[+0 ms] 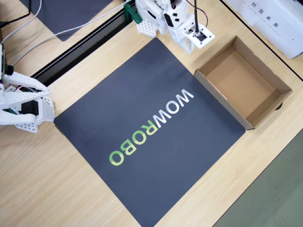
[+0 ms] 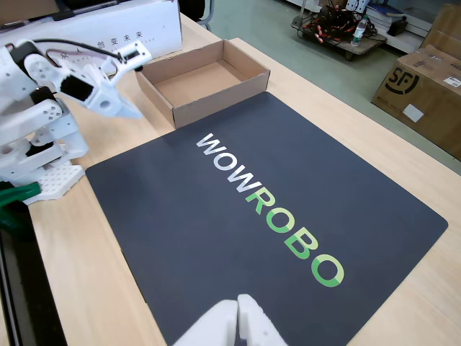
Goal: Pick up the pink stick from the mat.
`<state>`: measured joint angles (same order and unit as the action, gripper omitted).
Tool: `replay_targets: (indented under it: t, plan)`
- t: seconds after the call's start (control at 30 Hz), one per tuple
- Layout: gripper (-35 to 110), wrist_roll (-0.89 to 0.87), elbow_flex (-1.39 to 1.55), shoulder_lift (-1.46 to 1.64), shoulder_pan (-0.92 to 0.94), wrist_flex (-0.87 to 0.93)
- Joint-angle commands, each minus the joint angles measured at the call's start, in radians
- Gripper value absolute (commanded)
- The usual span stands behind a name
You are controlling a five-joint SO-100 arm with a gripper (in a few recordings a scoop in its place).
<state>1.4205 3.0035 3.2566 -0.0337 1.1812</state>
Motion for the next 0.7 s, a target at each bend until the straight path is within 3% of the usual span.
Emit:
replay_targets:
  t: [0.0, 0.27, 0.67]
  plan:
    - [0, 0.038, 0.057, 0.02, -0.008, 0.003]
    - [0, 0.1, 0.123, 0.021, 0.009, 0.12]
    - [0, 0.107, 0.123, 0.023, 0.006, 0.127]
